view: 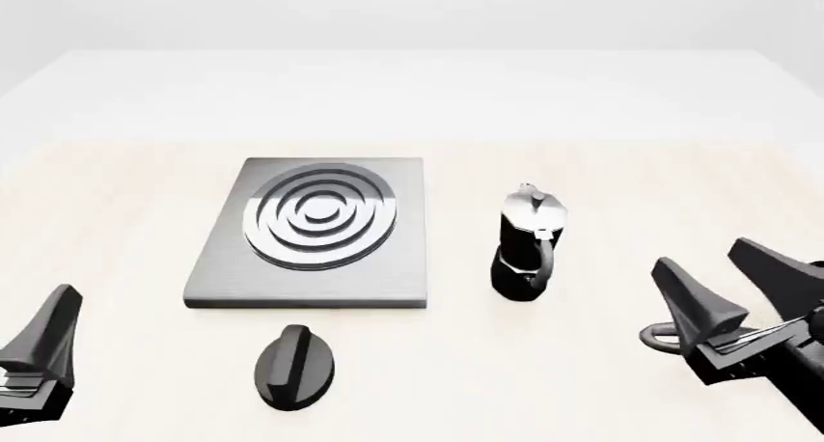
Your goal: Put the moka pot on the stove.
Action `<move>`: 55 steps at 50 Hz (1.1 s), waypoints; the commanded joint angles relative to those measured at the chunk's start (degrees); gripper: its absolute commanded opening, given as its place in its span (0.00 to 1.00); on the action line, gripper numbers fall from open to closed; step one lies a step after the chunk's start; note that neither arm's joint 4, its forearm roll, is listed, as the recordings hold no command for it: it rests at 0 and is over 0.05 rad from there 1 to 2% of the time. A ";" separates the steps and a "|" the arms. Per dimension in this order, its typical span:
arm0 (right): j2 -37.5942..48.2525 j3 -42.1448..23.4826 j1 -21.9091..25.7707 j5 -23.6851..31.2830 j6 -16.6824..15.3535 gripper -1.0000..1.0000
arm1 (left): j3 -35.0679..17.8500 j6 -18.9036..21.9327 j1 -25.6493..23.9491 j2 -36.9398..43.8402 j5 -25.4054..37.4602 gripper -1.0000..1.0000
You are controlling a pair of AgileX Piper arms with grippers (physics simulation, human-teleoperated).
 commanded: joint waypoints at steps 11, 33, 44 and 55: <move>16.99 1.83 2.03 -14.43 -0.02 1.00 | 0.00 0.00 0.00 0.00 0.00 1.00; 35.68 0.97 5.28 -30.55 1.25 1.00 | 0.00 0.00 0.00 0.00 0.00 1.00; 42.68 -0.49 6.53 -35.74 1.47 1.00 | 0.00 0.00 0.00 0.00 0.00 1.00; 46.41 -2.17 6.92 -37.49 1.52 1.00 | 0.00 0.00 0.00 0.00 0.00 1.00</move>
